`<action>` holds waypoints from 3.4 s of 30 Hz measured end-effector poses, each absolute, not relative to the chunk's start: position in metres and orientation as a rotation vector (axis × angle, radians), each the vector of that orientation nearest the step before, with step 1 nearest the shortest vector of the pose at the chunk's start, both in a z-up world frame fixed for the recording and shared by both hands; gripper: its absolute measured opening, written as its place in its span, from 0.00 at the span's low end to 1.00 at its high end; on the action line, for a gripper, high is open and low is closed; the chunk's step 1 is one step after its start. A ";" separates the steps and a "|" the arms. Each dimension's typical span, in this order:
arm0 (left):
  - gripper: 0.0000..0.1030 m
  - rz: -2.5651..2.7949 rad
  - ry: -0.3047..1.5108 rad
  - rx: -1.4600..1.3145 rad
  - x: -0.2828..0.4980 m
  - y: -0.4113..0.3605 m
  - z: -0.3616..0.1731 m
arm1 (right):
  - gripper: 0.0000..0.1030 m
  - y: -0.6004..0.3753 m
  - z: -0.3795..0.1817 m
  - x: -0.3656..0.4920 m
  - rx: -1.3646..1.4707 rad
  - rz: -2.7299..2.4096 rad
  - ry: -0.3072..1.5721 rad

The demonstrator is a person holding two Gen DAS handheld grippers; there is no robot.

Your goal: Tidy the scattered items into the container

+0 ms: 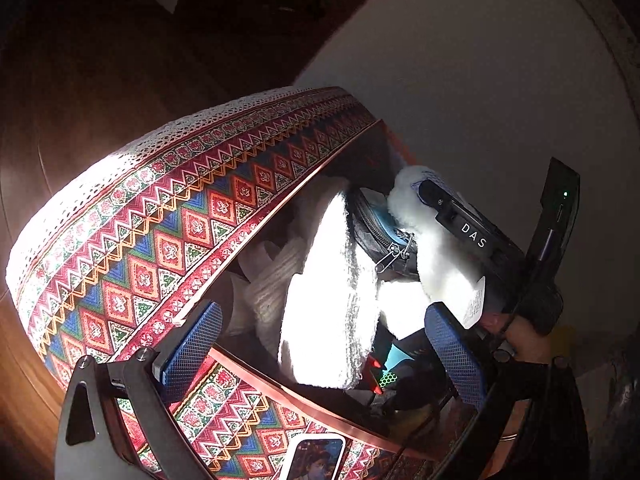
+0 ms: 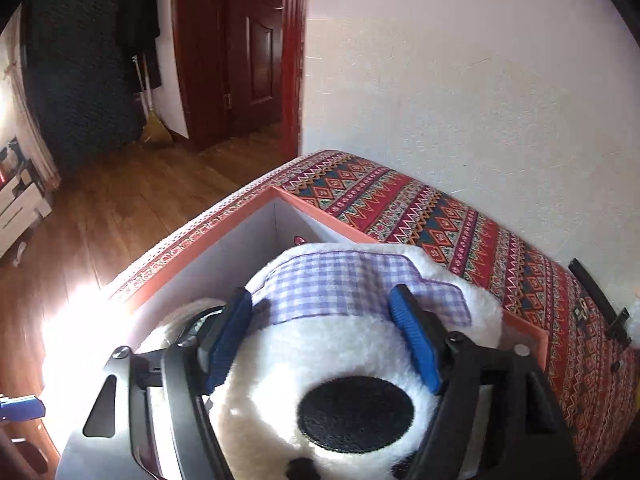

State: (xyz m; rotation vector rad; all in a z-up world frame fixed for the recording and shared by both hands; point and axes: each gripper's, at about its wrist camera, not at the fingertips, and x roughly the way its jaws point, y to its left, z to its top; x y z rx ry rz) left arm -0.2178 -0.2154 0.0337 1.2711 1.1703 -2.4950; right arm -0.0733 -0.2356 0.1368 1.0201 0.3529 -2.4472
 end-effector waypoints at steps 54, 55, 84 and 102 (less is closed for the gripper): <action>0.40 -3.028 0.126 1.722 -0.551 0.325 -0.037 | 0.24 0.467 -0.010 -0.100 1.043 -2.534 -1.654; 0.40 -3.028 0.172 1.732 -0.514 0.320 -0.030 | 0.24 0.464 -0.006 -0.076 1.041 -2.489 -1.683; 0.47 -2.913 0.628 0.986 -0.178 -0.085 0.140 | 0.24 0.006 0.215 0.116 0.866 -2.283 -0.614; 1.00 -2.735 0.440 0.770 -0.114 -0.099 0.168 | 0.99 0.000 0.227 0.178 0.780 -2.590 0.020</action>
